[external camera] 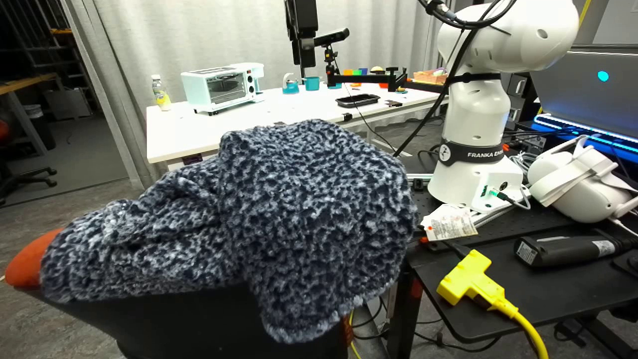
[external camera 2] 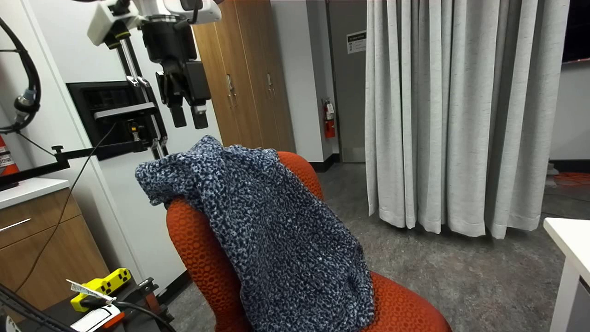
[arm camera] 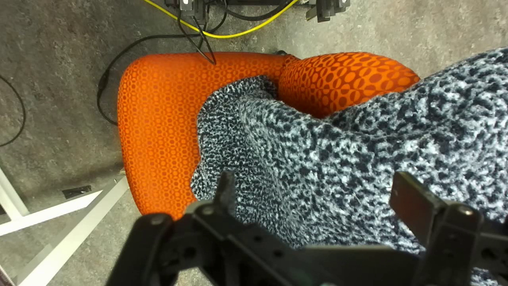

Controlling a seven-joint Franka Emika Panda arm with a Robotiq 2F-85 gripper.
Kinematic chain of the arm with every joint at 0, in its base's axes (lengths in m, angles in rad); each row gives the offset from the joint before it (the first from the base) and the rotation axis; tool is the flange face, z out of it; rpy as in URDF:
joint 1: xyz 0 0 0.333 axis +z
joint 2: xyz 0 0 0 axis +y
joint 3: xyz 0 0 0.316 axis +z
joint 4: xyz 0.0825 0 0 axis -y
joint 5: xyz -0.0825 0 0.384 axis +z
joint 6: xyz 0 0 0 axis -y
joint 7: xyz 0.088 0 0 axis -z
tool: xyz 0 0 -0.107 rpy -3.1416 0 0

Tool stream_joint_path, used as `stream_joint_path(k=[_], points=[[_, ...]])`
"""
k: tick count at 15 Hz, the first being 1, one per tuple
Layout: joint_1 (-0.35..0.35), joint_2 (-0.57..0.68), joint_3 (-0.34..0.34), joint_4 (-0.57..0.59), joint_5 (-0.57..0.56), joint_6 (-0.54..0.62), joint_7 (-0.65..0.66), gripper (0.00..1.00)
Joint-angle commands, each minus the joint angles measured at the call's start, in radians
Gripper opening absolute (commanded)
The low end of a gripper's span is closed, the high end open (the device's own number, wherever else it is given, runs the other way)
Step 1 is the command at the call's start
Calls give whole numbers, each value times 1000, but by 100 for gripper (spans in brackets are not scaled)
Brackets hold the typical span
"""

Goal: Place the fleece on the seat of the chair

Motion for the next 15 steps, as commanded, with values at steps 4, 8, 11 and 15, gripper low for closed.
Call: stream_joint_path(k=[4, 8, 11, 15], points=[[2, 0, -2, 2, -2, -2, 1, 100], [3, 0, -2, 1, -5, 2, -3, 100], [3, 1, -2, 0, -28, 6, -28, 100], [11, 1, -9, -4, -64, 40, -91, 100]])
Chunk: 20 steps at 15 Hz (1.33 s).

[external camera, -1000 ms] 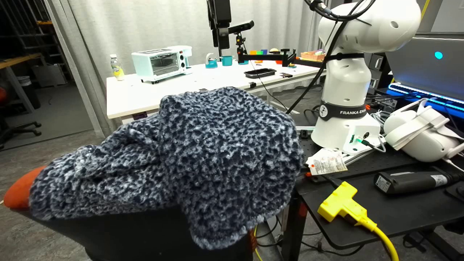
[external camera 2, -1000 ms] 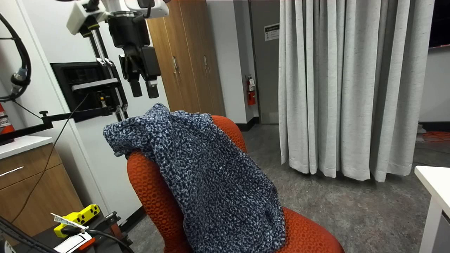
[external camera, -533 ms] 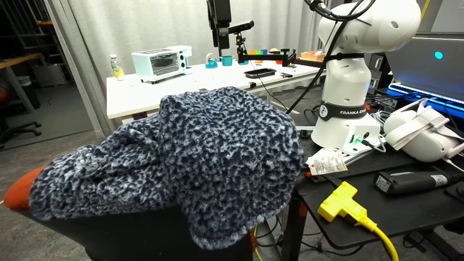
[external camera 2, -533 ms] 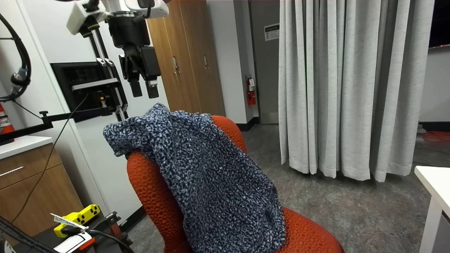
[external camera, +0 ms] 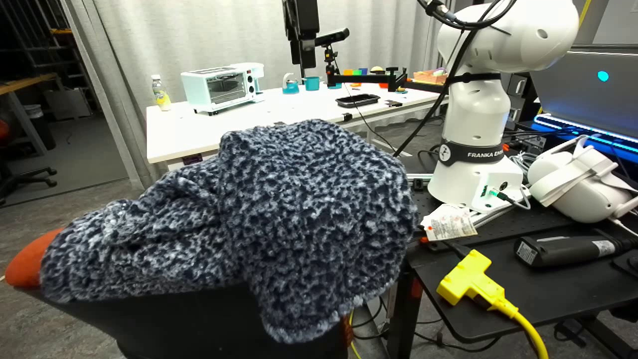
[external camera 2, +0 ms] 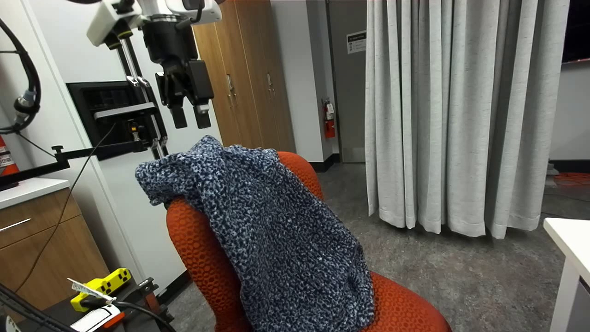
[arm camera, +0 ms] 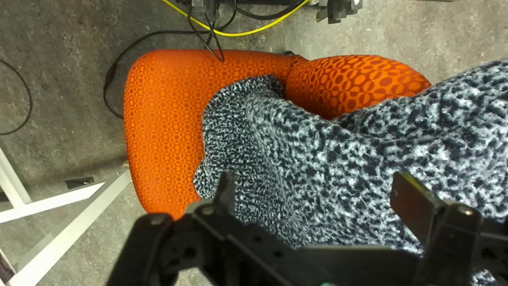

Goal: Place the fleece on the seat of the chair

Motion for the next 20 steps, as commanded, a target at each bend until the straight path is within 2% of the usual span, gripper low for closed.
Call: stream_joint_path(k=[1, 8, 11, 20], points=[[14, 0, -12, -5, -42, 46, -76, 100], [59, 2, -56, -23, -2, 159, -228, 100], [82, 6, -81, -26, 26, 172, -285, 100], [72, 13, -71, -23, 20, 147, -265, 100]])
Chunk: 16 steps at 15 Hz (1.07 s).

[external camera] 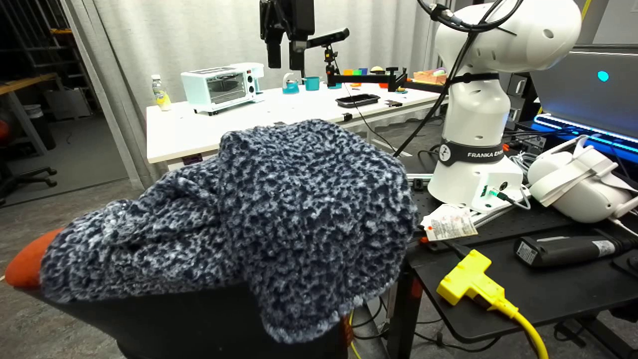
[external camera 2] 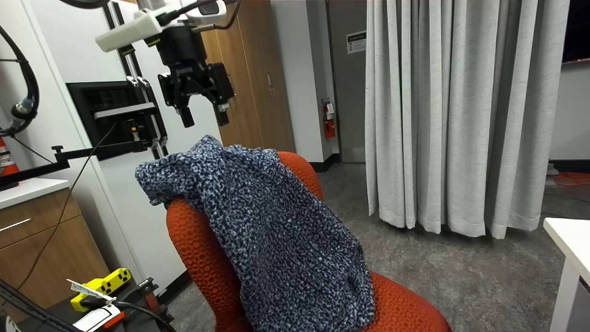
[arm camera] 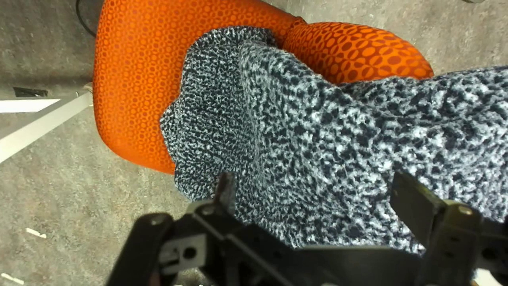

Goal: Place the fleece on the seat of the chair

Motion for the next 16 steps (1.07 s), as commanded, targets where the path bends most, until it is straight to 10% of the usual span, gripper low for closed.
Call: stream_joint_path(k=[1, 16], points=[[3, 0, -2, 2, -7, -2, -3, 100], [87, 1, -88, -10, 142, 50, -233, 100]])
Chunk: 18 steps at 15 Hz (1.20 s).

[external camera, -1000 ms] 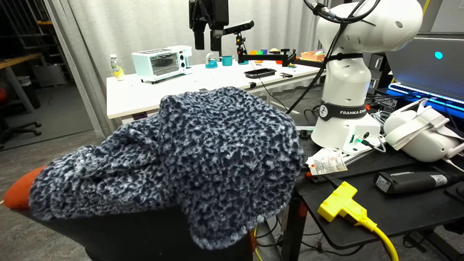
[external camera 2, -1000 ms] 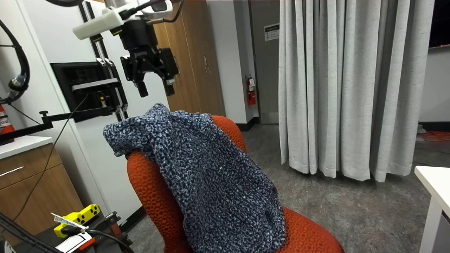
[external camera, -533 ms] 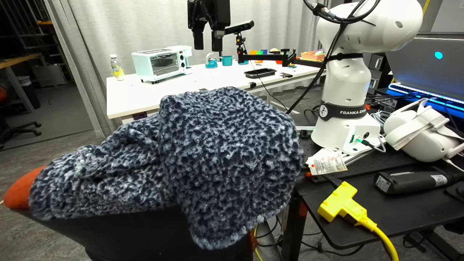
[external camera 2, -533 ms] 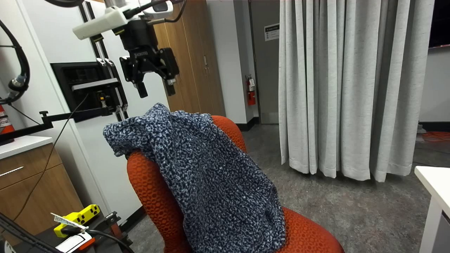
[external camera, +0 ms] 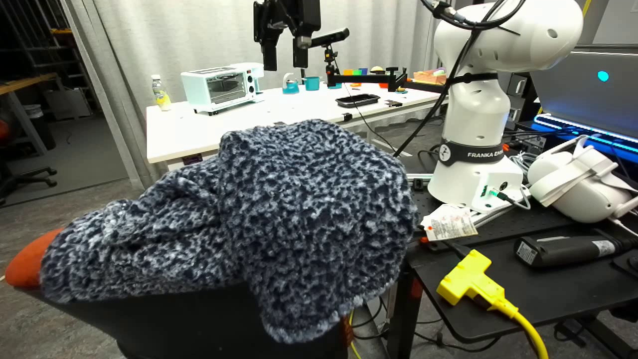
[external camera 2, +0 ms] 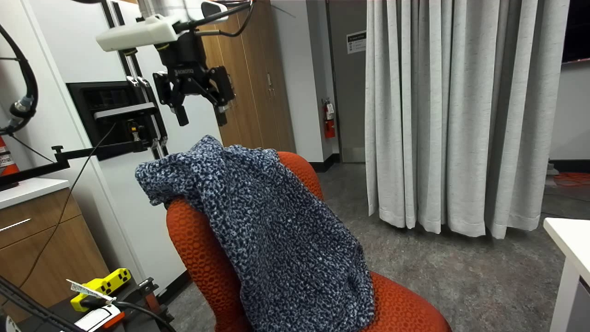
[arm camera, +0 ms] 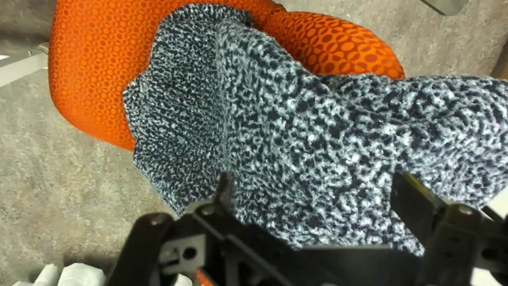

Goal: Place the fleece on the seat of the chair

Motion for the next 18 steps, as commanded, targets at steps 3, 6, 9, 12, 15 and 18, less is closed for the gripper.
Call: stream_joint_path(k=[3, 6, 9, 12, 15, 18], points=[[97, -120, 42, 23, 129, -104, 16, 100], [173, -154, 124, 89, 191, -182, 74, 100], [184, -142, 156, 107, 188, -190, 99, 100], [195, -146, 177, 117, 188, -201, 127, 100], [188, -135, 157, 110, 189, -200, 117, 100], [191, -125, 181, 90, 187, -170, 129, 100]])
